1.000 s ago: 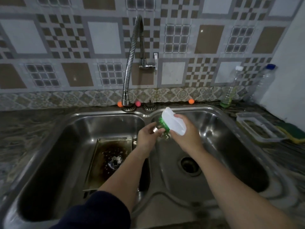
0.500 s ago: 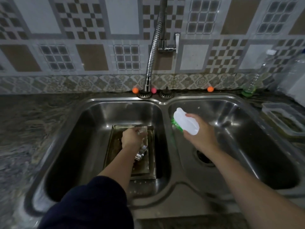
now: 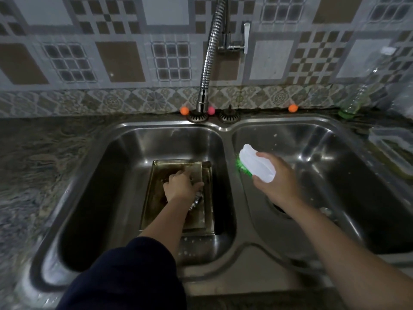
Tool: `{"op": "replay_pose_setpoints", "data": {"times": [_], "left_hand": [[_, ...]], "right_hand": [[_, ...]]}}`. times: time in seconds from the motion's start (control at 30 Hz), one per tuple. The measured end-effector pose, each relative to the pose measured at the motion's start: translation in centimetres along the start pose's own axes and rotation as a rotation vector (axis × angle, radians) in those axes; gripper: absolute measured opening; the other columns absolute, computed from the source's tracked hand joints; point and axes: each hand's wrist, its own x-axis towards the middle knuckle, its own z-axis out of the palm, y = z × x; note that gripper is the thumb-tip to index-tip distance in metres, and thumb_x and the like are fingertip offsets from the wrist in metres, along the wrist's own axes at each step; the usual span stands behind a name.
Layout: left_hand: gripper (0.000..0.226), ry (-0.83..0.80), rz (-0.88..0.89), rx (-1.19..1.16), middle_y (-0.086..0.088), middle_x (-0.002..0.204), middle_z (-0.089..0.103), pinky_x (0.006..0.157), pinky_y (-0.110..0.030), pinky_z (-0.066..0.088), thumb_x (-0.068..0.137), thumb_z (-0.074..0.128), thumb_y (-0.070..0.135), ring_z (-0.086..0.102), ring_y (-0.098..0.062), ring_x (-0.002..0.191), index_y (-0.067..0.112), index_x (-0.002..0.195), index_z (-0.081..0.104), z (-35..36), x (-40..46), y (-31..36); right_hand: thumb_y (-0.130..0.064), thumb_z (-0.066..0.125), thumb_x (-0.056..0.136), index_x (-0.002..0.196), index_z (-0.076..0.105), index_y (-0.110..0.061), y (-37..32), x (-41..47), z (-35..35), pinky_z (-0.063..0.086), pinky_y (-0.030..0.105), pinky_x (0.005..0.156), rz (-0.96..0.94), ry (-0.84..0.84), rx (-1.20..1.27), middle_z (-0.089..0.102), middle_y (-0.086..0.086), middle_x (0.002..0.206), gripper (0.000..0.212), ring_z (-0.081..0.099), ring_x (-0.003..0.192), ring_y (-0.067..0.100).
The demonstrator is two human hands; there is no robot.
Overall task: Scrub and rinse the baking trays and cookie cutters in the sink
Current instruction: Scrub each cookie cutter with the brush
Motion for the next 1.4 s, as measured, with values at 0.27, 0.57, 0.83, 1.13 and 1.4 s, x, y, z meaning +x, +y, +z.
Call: {"op": "replay_pose_setpoints", "data": {"times": [0.27,0.57,0.83,1.13,1.4], "left_hand": [[0.044,0.063,0.176,-0.145,-0.004,0.131,0.055,0.091,-0.037,0.047,0.089,0.06,0.042,0.053,-0.024,0.118,0.024,0.129,0.056,-1.8,-0.1,6.7],[0.044,-0.101,0.334,-0.195,-0.005,0.129,0.059,0.094,-0.038,0.049,0.088,0.063,0.036,0.058,-0.025,0.114,0.021,0.129,0.057,3.2,-3.6,18.1],[0.045,-0.474,0.447,-0.05,-0.008,0.124,0.064,0.096,-0.032,0.047,0.083,0.067,0.04,0.058,-0.026,0.116,0.019,0.123,0.062,13.1,-8.0,25.9],[0.075,-0.682,0.521,0.215,-0.003,0.152,0.034,0.111,-0.035,0.033,0.08,0.073,0.034,0.036,-0.025,0.137,0.026,0.145,0.035,19.8,-7.2,30.4],[0.054,-0.653,0.591,0.29,-0.004,0.147,0.036,0.108,-0.039,0.037,0.088,0.059,0.032,0.037,-0.027,0.134,0.037,0.138,0.043,21.8,-7.1,31.3]], "right_hand": [[-0.01,0.073,0.074,0.126,0.055,-0.029,0.2,0.1,-3.4,0.035,0.02,0.082,0.036,0.054,0.048,0.054,-0.003,0.125,0.059,0.047,0.108,0.011],[-0.01,0.073,0.072,0.131,0.051,-0.026,4.0,0.0,-12.9,0.035,0.019,0.082,0.128,0.152,-0.048,0.053,0.003,0.128,0.064,0.048,0.116,0.018],[-0.01,0.075,0.07,0.133,0.052,-0.02,9.9,0.7,-22.6,0.035,0.016,0.086,0.165,0.277,-0.078,0.056,0.001,0.13,0.067,0.051,0.117,0.016],[-0.01,0.073,0.072,0.134,0.051,-0.022,16.5,3.0,-28.9,0.035,0.018,0.081,0.204,0.307,-0.154,0.053,0.002,0.131,0.067,0.048,0.114,0.016],[-0.022,0.074,0.074,0.138,0.046,-0.032,18.6,5.1,-30.2,0.049,0.037,0.089,0.309,0.181,-0.277,0.058,0.003,0.128,0.07,0.054,0.114,0.026]]}}
